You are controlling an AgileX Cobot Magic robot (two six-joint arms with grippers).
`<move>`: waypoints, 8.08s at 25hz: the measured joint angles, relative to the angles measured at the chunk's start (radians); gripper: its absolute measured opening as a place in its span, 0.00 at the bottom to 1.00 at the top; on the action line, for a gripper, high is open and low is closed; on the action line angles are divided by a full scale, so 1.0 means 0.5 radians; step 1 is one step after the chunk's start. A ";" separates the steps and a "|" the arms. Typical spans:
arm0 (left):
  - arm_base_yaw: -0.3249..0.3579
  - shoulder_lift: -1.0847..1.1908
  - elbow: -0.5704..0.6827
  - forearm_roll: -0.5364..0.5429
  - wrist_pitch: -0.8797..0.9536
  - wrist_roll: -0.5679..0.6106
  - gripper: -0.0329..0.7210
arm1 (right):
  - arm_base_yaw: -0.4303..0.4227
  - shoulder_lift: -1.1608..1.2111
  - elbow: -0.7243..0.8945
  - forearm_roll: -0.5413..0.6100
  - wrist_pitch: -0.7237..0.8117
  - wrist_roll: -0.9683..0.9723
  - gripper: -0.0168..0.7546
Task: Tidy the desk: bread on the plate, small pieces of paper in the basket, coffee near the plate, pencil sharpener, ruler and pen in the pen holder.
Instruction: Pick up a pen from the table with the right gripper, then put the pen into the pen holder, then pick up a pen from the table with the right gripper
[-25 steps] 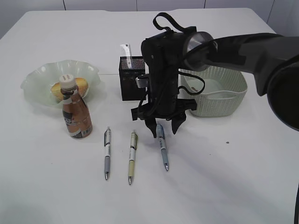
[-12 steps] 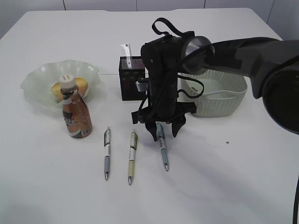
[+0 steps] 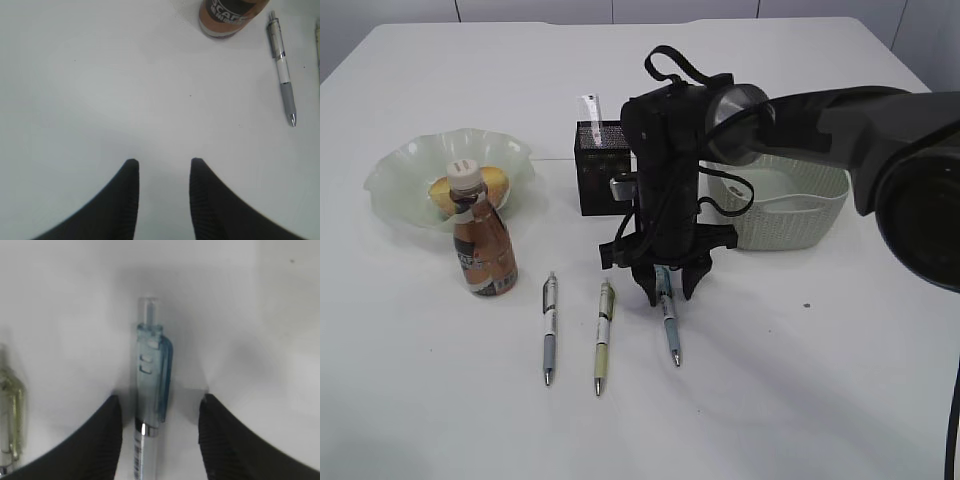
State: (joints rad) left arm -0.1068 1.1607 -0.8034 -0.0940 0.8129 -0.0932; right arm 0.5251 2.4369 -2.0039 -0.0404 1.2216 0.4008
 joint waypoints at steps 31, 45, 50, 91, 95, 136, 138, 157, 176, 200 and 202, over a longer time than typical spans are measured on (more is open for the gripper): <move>0.000 0.000 0.000 -0.037 0.055 0.000 0.38 | -0.037 -0.963 0.572 0.041 -0.594 -0.450 0.13; 0.000 0.000 0.000 -0.159 0.115 0.000 0.38 | -0.228 -1.439 1.612 0.262 -2.127 -0.755 0.12; 0.000 0.000 0.000 -0.160 0.131 0.000 0.38 | -0.235 -1.343 1.590 0.266 -2.443 -0.765 0.12; 0.000 0.000 0.000 -0.174 0.131 0.000 0.38 | -0.301 -0.280 0.731 -0.312 -3.511 0.254 0.11; 0.000 0.000 0.000 -0.174 0.131 0.000 0.38 | -0.301 -0.276 0.708 -0.396 -3.511 0.254 0.18; 0.000 -0.004 0.000 -0.167 0.271 0.000 0.37 | -0.029 -1.101 0.708 -0.180 -0.818 -0.493 0.50; 0.000 -0.043 0.000 -0.167 0.264 0.000 0.37 | -0.029 -1.101 0.708 -0.032 -0.685 -0.586 0.50; 0.000 -0.363 0.000 -0.133 0.237 0.000 0.37 | 0.211 -1.107 0.708 0.401 -0.216 -0.630 0.50; 0.000 -0.363 0.000 -0.128 0.237 0.000 0.37 | 0.211 -0.907 0.705 0.393 -0.326 -0.087 0.50; 0.000 -0.363 0.000 -0.127 0.237 0.000 0.36 | 0.211 -0.130 -0.170 0.387 -0.058 0.177 0.50; 0.000 -0.363 0.000 -0.127 0.237 0.000 0.36 | 0.211 -0.058 -0.243 0.333 -0.024 0.220 0.50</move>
State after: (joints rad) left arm -0.1068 0.9791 -0.8034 -0.1574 0.9313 -0.0932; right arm 0.6305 2.4078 -2.1256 0.1262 1.2097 0.5106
